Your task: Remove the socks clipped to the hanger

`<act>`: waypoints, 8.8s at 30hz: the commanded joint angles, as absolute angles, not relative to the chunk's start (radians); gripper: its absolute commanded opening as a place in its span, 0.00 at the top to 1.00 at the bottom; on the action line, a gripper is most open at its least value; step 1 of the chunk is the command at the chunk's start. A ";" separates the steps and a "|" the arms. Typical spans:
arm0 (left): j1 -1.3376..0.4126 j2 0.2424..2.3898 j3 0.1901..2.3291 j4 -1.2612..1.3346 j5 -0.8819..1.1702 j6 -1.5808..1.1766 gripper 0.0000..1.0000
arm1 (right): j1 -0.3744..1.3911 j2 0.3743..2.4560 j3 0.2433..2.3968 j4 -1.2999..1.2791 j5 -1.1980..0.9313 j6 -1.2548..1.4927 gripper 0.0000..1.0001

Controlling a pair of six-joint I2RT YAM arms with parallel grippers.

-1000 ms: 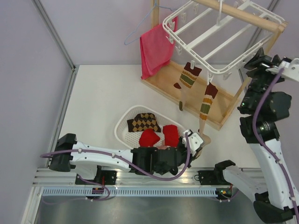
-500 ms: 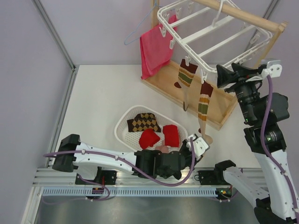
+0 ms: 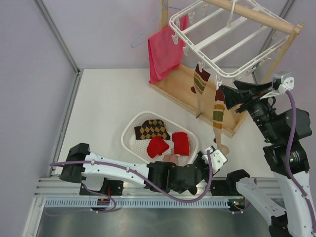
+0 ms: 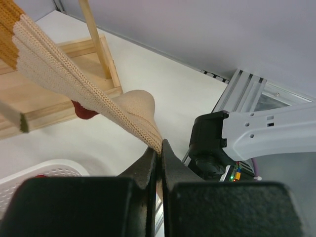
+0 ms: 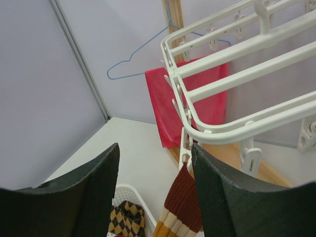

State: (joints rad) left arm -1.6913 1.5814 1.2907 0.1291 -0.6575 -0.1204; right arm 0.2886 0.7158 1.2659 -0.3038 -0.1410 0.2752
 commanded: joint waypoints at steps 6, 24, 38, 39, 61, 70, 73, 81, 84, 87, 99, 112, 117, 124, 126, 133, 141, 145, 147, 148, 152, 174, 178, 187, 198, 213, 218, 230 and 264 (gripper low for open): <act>-1.732 1.614 1.362 0.160 -0.678 -0.071 0.98 | 0.287 0.755 1.201 -0.374 -0.141 0.290 0.35; -1.752 1.618 1.367 0.160 -0.687 -0.061 0.98 | 0.287 0.847 1.223 -0.356 -0.032 0.233 0.35; -1.755 1.626 1.373 0.161 -0.684 -0.063 0.98 | 0.287 0.894 1.289 -0.353 -0.015 0.210 0.35; -1.753 1.626 1.371 0.161 -0.684 -0.061 0.98 | 0.287 0.899 1.289 -0.350 -0.014 0.210 0.35; -1.766 1.640 1.382 0.163 -0.676 -0.045 0.98 | 0.287 0.919 1.270 -0.262 0.112 0.187 0.75; -1.766 1.651 1.376 0.161 -0.708 -0.046 0.98 | 0.288 0.910 1.249 -0.244 0.135 0.179 0.99; -1.764 1.649 1.365 0.156 -0.776 -0.046 0.98 | 0.288 0.908 1.244 -0.242 0.123 0.183 0.96; -1.652 1.560 1.247 0.118 -0.718 -0.154 0.98 | 0.290 0.881 1.190 -0.241 0.107 0.189 0.27; -1.569 1.490 1.180 0.112 -0.670 -0.189 0.98 | 0.288 0.851 1.155 -0.241 0.114 0.183 0.25; -1.496 1.407 1.123 0.106 -0.647 -0.202 0.98 | 0.287 0.816 1.105 -0.241 0.110 0.179 0.24; -1.325 1.134 0.962 -0.053 -0.719 -0.225 0.98 | 0.288 0.663 0.878 -0.241 0.118 0.181 0.23; -1.243 0.982 0.810 -0.212 -0.675 -0.433 0.98 | 0.288 0.650 0.709 -0.198 0.204 0.273 0.21; -1.172 1.045 0.795 -0.264 -0.588 -0.497 0.98 | 0.287 0.638 0.681 -0.198 0.221 0.287 0.20; -1.157 1.103 0.747 -0.296 -0.563 -0.607 0.09 | 0.287 0.591 0.631 -0.199 0.253 0.314 0.18; -1.157 1.109 0.752 -0.307 -0.565 -0.623 0.00 | 0.287 0.600 0.629 -0.199 0.256 0.313 0.17; -1.157 1.120 0.798 -0.340 -0.632 -0.604 0.00 | 0.288 0.614 0.626 -0.193 0.265 0.310 0.17; -1.089 1.153 0.848 -0.328 -0.593 -0.594 0.00 | 0.287 0.606 0.611 -0.186 0.287 0.311 0.15; -1.003 1.209 0.845 -0.143 -0.407 -0.528 0.00 | 0.287 0.594 0.577 -0.147 0.282 0.328 0.13; -0.996 1.261 0.868 -0.057 -0.370 -0.497 0.00 | 0.287 0.600 0.565 -0.132 0.276 0.333 0.13; -0.996 1.282 0.905 -0.029 -0.362 -0.488 0.00 | 0.287 0.603 0.563 -0.129 0.276 0.333 0.12; -0.999 1.399 1.005 0.086 -0.327 -0.440 0.00 | 0.285 0.615 0.555 -0.118 0.279 0.333 0.12; -1.000 1.899 1.212 0.586 -0.271 -0.402 0.00 | 0.272 0.468 0.621 -0.160 0.253 0.364 0.11; -1.000 1.966 1.252 0.598 -0.327 -0.367 0.02 | 0.273 0.479 0.626 -0.160 0.250 0.357 0.10; -0.999 1.990 1.270 0.584 -0.394 -0.333 0.98 | 0.275 0.483 0.632 -0.160 0.247 0.353 0.10; -1.130 1.741 1.063 0.542 -0.538 -0.164 0.98 | 0.273 0.525 0.675 -0.207 0.195 0.313 0.11; -1.364 1.505 0.996 0.247 -0.768 -0.248 0.98 | 0.273 0.549 0.957 -0.249 -0.322 0.400 0.17; -1.433 1.474 1.003 0.212 -0.807 -0.255 0.98 | 0.273 0.591 1.084 -0.249 -0.391 0.439 0.16; -1.583 1.473 1.023 0.172 -0.870 -0.301 0.98 | 0.273 0.762 1.216 -0.242 -0.373 0.457 0.16; -1.638 1.476 1.061 0.143 -0.867 -0.298 0.98 | 0.275 0.951 1.342 -0.311 0.015 0.334 0.18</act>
